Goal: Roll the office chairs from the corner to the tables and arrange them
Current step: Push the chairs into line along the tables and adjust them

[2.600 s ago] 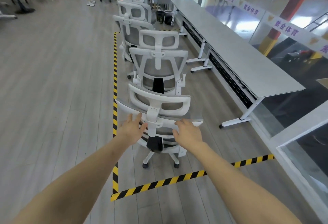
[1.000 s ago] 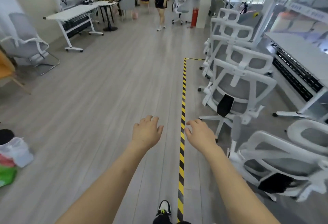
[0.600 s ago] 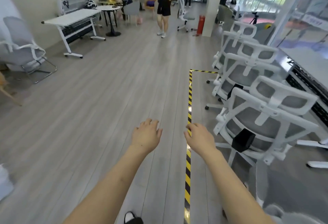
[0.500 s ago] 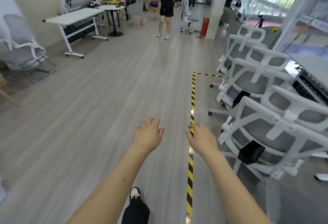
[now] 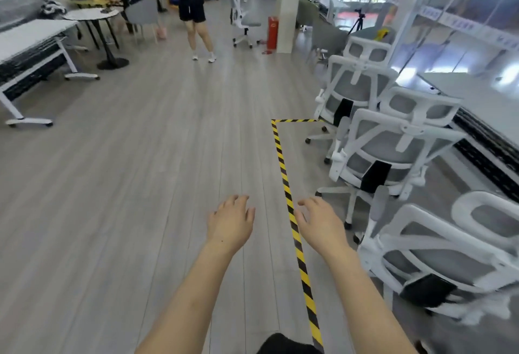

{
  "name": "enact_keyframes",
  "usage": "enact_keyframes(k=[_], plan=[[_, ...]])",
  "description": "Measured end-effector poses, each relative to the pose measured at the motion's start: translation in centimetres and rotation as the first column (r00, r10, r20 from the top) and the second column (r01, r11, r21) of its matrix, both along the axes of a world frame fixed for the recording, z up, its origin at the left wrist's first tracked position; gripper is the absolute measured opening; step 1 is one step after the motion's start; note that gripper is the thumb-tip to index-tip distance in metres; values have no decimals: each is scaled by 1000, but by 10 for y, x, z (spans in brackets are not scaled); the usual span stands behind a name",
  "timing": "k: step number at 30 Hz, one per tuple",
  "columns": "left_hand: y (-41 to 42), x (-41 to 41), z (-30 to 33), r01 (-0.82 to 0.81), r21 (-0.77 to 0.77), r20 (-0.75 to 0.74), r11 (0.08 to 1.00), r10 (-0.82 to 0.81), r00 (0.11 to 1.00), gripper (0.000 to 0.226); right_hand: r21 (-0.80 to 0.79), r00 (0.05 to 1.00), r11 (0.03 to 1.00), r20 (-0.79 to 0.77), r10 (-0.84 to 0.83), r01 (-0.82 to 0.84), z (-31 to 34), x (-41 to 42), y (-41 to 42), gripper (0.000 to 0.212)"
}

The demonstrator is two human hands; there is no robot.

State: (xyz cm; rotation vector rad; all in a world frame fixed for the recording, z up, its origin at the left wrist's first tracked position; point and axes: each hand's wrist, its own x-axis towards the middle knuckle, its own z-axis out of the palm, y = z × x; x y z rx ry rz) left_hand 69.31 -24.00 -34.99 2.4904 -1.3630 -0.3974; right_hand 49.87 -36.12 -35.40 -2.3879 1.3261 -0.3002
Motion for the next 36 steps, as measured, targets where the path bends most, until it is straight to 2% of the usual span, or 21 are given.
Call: enact_keyframes(k=[5, 10, 14, 18, 27, 33, 36], plan=[[-116, 69, -16, 71, 6, 12, 997, -71, 997, 46, 2, 995, 995, -16, -101, 101, -15, 50, -104, 38], [-253, 138, -25, 102, -2, 53, 995, -102, 993, 46, 47, 982, 983, 41, -182, 180, -38, 116, -239, 37], [-365, 197, -8, 129, 4, 78, 992, -129, 989, 47, 66, 984, 983, 51, -172, 169, -30, 177, -353, 32], [-457, 244, 3, 135, -31, 80, 990, -133, 988, 48, 18, 987, 988, 59, -152, 152, -15, 231, -443, 36], [-650, 327, -16, 213, -14, 31, 977, -212, 977, 48, 7, 984, 984, 2, -177, 177, -32, 312, -622, 35], [-816, 391, -28, 330, -15, -7, 944, -330, 944, 47, -11, 953, 953, -30, -303, 303, -39, 351, -761, 35], [-898, 421, -20, 397, -14, -36, 918, -397, 917, 48, -3, 909, 909, -23, -417, 417, -32, 365, -824, 35]])
